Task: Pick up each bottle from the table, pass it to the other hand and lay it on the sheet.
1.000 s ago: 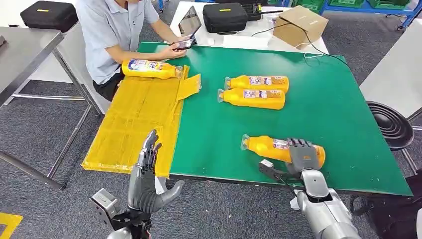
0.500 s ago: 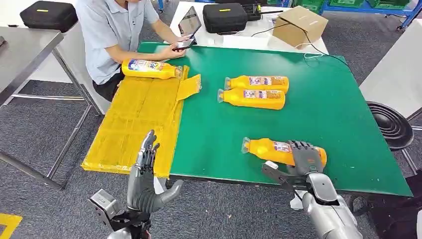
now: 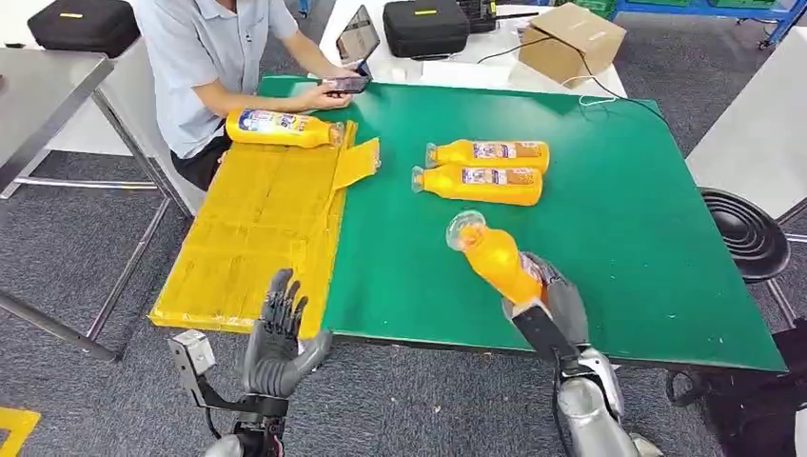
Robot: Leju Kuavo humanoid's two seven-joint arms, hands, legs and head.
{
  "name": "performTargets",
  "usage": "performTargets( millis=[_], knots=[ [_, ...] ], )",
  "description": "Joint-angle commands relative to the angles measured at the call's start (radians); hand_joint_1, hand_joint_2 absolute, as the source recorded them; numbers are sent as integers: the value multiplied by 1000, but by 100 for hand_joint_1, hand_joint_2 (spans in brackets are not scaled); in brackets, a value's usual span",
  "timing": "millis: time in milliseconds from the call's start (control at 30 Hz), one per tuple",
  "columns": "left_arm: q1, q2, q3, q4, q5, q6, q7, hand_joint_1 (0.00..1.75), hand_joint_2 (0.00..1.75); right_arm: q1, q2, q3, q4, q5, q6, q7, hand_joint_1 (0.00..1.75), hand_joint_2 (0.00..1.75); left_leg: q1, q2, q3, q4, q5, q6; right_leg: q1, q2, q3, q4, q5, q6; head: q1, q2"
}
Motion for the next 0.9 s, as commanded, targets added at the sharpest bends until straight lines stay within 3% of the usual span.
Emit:
performTargets(
  millis=[33, 200, 300, 567, 633, 900],
  knots=[
    [-54, 62, -42, 97, -2, -1, -14, 0, 175, -69, 6, 15, -4, -35, -14, -23, 175, 175, -1, 2, 0, -1, 0, -1, 0, 1, 0, -1, 0, -2, 0, 0],
    [-60, 80, -79, 102, -42, -28, -28, 0, 175, -73, 11, 37, -20, -41, -1, -40, 175, 175, -1, 1, -2, -1, 0, -2, -1, 0, -3, 0, 0, -2, 0, 0],
    [-71, 103, -130, 140, -9, -125, 22, 0, 175, -84, 31, 89, -39, -46, 27, -55, 175, 175, -1, 2, -4, -1, 0, -2, -1, 1, -5, 0, 0, -2, 0, 0],
    [-114, 82, -142, 183, -96, -81, -20, 0, 175, -63, 57, 254, -95, -36, 67, -71, 175, 175, 0, 1, -5, -1, 0, -2, 0, 0, -6, 0, 0, -2, 0, 0],
    [-117, 63, -144, 169, -193, 15, -78, 0, 175, -41, 56, 291, -120, -53, 76, -65, 175, 175, 0, 1, -5, -1, -1, -2, 1, 0, -6, 0, 0, -2, 0, 0],
    [-117, 54, -118, 165, -142, 8, -66, 0, 175, -31, 48, 319, -121, -60, 92, -67, 175, 175, 0, 0, -6, 0, -1, -1, 0, -1, -6, 0, 0, -1, 0, 0]
  ],
)
